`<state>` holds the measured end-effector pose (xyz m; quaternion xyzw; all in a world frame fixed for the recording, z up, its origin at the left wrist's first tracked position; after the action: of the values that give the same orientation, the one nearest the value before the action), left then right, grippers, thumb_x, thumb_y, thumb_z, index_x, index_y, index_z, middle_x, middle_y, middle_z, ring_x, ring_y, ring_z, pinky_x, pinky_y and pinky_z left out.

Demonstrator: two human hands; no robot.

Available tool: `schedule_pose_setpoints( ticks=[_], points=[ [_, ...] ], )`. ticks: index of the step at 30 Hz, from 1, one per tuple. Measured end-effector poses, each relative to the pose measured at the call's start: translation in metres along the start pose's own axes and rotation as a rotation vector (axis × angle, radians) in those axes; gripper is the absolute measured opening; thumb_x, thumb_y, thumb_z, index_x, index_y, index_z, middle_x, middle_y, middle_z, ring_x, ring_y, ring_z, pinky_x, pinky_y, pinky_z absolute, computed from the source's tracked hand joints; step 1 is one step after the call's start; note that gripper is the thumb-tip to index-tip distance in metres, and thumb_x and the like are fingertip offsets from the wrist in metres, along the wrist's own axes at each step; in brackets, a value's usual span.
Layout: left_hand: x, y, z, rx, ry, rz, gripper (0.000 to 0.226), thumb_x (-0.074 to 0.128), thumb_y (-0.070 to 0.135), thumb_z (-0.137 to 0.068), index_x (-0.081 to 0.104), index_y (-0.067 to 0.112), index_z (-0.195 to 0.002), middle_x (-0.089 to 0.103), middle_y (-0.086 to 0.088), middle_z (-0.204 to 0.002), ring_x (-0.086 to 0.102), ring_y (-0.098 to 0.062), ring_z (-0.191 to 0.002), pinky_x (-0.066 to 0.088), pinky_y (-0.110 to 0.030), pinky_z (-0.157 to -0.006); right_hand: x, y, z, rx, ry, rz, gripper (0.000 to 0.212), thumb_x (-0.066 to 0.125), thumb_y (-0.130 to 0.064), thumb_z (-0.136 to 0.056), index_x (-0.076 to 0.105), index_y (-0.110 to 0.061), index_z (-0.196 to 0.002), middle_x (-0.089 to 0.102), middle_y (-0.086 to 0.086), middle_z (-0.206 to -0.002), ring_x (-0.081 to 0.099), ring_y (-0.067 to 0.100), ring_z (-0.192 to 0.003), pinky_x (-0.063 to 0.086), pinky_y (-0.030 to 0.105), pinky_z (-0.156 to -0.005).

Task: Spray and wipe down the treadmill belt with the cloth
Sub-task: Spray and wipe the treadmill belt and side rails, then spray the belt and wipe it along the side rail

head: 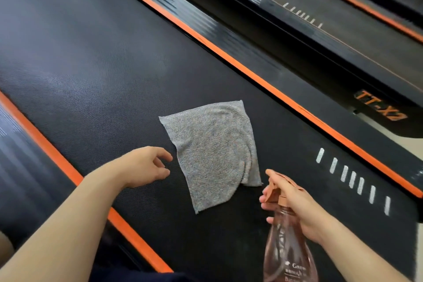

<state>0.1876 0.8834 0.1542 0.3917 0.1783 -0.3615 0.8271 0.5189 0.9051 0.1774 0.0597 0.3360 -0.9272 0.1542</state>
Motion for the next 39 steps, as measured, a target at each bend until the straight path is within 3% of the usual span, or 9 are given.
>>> schedule_pose_setpoints(
  ticks=[5,12,16,19,23,29,32,36,39],
  points=[
    [0.003,-0.001,-0.002,-0.001,-0.015,-0.007,0.031,0.066,0.026,-0.093,0.060,0.032,-0.123,0.067,0.015,-0.104,0.064,-0.006,-0.096,0.050,-0.033,-0.096,-0.034,0.012,0.007,-0.058,0.107,-0.021,0.024,0.062,-0.045,-0.094,0.070,-0.025,-0.105,0.061,0.003,-0.077,0.064,0.020,-0.074,0.056,0.044,-0.072],
    [0.007,0.000,0.002,-0.005,0.007,-0.008,0.025,0.065,0.026,-0.092,0.060,0.035,-0.115,0.068,0.012,-0.102,0.066,-0.007,-0.089,0.053,-0.031,-0.088,-0.033,0.008,0.006,-0.090,0.040,-0.002,0.035,0.064,-0.049,-0.090,0.073,-0.017,-0.104,0.069,0.008,-0.082,0.069,0.026,-0.082,0.056,0.043,-0.070],
    [0.007,-0.001,0.006,-0.006,0.004,-0.017,0.024,0.064,0.026,-0.093,0.058,0.038,-0.113,0.068,0.014,-0.102,0.066,-0.006,-0.091,0.053,-0.033,-0.091,-0.013,0.000,0.001,-0.087,-0.012,0.027,0.017,0.062,-0.041,-0.096,0.072,-0.031,-0.105,0.061,0.006,-0.073,0.060,0.021,-0.067,0.051,0.035,-0.059],
    [0.007,-0.004,0.007,-0.014,0.014,-0.007,0.025,0.063,0.025,-0.093,0.058,0.037,-0.115,0.068,0.013,-0.103,0.066,-0.007,-0.093,0.053,-0.032,-0.091,-0.019,0.003,0.004,-0.001,-0.006,0.005,0.024,0.065,-0.044,-0.093,0.072,-0.021,-0.096,0.060,0.011,-0.072,0.055,0.024,-0.063,0.051,0.035,-0.059],
    [0.009,-0.006,0.003,-0.020,0.000,-0.025,0.027,0.063,0.022,-0.093,0.058,0.037,-0.115,0.068,0.014,-0.099,0.066,-0.008,-0.090,0.053,-0.028,-0.085,-0.068,0.023,0.017,0.106,0.112,-0.032,0.048,0.070,-0.054,-0.084,0.064,-0.007,-0.091,0.066,0.016,-0.076,0.061,0.026,-0.060,0.054,0.039,-0.063],
    [0.028,0.006,-0.009,0.000,-0.067,-0.092,0.030,0.063,0.018,-0.093,0.060,0.030,-0.120,0.069,0.010,-0.097,0.067,-0.008,-0.092,0.050,-0.026,-0.088,-0.126,0.057,0.025,-0.046,0.410,-0.238,0.030,0.064,-0.039,-0.095,0.067,-0.018,-0.115,0.061,0.012,-0.076,0.057,0.022,-0.062,0.052,0.034,-0.059],
    [0.037,0.006,-0.010,-0.004,-0.123,-0.147,0.030,0.063,0.020,-0.094,0.059,0.031,-0.122,0.069,0.012,-0.097,0.068,-0.010,-0.091,0.052,-0.026,-0.085,-0.114,0.057,0.016,-0.034,0.419,-0.350,0.027,0.066,-0.038,-0.094,0.068,-0.013,-0.102,0.059,0.011,-0.068,0.055,0.022,-0.054,0.051,0.034,-0.057],
    [0.039,0.007,-0.006,0.013,-0.087,-0.181,0.028,0.061,0.023,-0.095,0.058,0.034,-0.120,0.067,0.014,-0.097,0.063,0.000,-0.088,0.043,-0.009,-0.071,-0.086,0.043,-0.005,-0.012,0.341,-0.398,0.035,0.069,-0.043,-0.090,0.068,-0.008,-0.092,0.067,0.017,-0.082,0.062,0.029,-0.063,0.055,0.044,-0.070],
    [0.041,0.008,-0.006,0.021,-0.074,-0.189,0.029,0.062,0.022,-0.093,0.060,0.033,-0.119,0.068,0.013,-0.095,0.065,-0.003,-0.086,0.048,-0.015,-0.075,-0.074,0.034,-0.015,-0.035,0.325,-0.408,0.034,0.068,-0.043,-0.091,0.068,-0.009,-0.086,0.069,0.018,-0.083,0.063,0.032,-0.060,0.056,0.046,-0.072]
  ],
)
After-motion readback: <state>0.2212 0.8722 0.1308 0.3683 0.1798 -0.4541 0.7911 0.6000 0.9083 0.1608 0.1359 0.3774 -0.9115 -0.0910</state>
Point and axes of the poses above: each hand's wrist, its own z-axis away from the middle knuckle, its own x-axis out of the palm, y = z × x, the point moved 1 cm from there along -z, towards the middle knuckle
